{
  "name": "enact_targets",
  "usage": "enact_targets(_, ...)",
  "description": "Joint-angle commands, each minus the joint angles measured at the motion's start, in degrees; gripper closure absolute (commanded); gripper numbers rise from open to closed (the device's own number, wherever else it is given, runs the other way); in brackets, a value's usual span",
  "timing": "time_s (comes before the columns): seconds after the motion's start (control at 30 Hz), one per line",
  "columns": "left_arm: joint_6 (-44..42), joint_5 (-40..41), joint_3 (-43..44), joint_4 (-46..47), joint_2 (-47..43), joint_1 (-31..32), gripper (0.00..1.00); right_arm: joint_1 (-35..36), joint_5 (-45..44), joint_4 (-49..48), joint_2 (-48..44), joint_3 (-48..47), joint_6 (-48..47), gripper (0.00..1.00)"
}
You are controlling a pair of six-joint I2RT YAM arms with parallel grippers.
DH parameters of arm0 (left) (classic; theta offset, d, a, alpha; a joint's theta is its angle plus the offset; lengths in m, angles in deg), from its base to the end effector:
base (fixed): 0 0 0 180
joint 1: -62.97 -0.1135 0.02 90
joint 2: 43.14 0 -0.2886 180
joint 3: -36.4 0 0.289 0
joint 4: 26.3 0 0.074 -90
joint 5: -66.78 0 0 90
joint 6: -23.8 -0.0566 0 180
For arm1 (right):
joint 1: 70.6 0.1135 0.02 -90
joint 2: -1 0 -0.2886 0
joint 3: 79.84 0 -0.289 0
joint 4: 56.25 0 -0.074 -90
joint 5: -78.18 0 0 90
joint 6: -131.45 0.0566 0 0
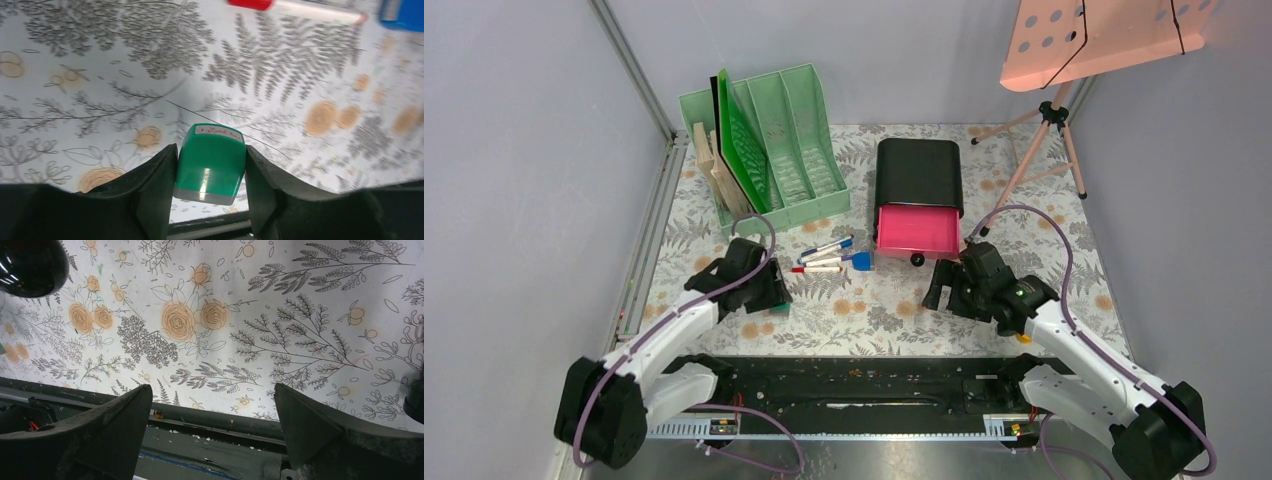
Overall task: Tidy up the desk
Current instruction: Pick up the stationery from the center of the board, then place the stationery in the drawer.
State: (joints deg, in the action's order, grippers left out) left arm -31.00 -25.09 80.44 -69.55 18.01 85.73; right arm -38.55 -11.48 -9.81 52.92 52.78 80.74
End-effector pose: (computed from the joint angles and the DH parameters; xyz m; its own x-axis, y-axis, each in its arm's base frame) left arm 0.2036 -0.0874 0.1678 -0.8864 -0.2529 -0.3878 -0.1339 0.9418 -0.3082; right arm 0.1798 0.1130 0.2163 -0.8477 0.2164 -0.4844 0.0039 0.9155 0.4023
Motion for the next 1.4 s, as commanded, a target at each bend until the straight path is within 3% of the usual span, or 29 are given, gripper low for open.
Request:
enact_targets(0.0, 2.5, -9.5, -2.3, 5.4, -8.2, 0.3, 1.0, 0.3, -2.8, 2.5, -2.7, -0.6, -0.3, 0.01)
enact_targets(0.17, 7.6, -19.5, -6.2, 13.6, -16.8, 0.3, 1.0, 0.3, -4.8, 5.2, -5.8, -0.7, -0.5, 0.01)
enact_targets(0.47, 14.6, -21.8, -7.3, 21.0, -21.7, 0.3, 1.0, 0.3, -6.7, 6.7, -7.8, -1.1, -0.6, 0.0)
enact_targets(0.77, 18.9, -25.1, -2.7, 32.5, -9.0, 3.2, 1.0, 0.3, -6.9, 7.1, -9.2, 0.1, 0.6, 0.01)
enact_targets(1.1, 16.9, -24.0, 15.5, 34.8, 6.9, 12.9, 1.0, 0.3, -6.9, 8.1, -10.5, 1.5, 0.8, 0.01)
enact_targets(1.37, 14.3, -23.7, 29.3, 33.3, 17.3, 15.7, 1.0, 0.3, -7.2, 8.5, -11.6, 2.0, 1.2, 0.0)
